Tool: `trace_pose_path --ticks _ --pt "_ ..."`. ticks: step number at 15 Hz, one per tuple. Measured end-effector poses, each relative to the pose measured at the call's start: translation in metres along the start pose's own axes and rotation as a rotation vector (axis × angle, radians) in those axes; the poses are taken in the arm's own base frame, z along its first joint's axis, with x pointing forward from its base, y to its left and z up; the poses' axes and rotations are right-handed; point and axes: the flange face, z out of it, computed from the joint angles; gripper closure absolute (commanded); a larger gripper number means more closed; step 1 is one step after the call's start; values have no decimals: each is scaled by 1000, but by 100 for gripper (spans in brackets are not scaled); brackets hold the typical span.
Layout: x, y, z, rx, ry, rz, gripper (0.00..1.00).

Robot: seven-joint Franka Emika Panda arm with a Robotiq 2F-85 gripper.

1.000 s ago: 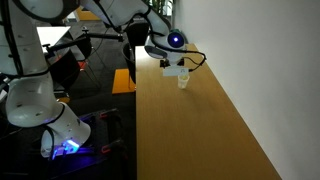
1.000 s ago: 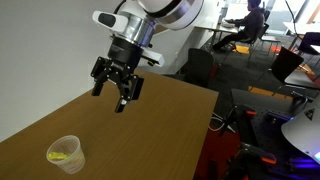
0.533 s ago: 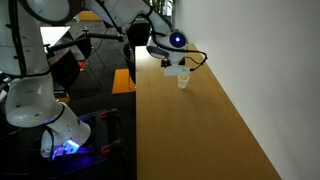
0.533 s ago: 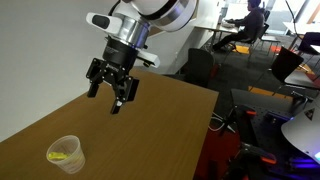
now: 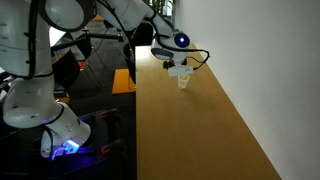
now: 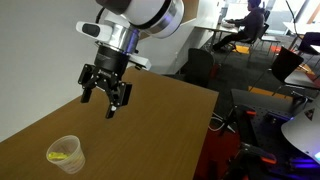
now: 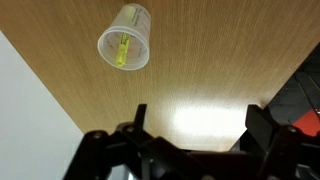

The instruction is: Take the marker out of the cup and put it on the table

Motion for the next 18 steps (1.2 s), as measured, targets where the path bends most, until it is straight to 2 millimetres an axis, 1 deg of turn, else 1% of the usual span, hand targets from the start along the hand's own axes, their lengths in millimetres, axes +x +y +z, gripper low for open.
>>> trace_pose_path --ticks 3,7,10,14,18 --pt "4 10 10 -5 -10 -10 0" --pt "15 17 21 -79 -41 57 0" --pt "23 14 36 -118 -94 111 0" --pt "27 10 61 -115 -172 196 0" --pt "36 10 82 -107 -188 244 0"
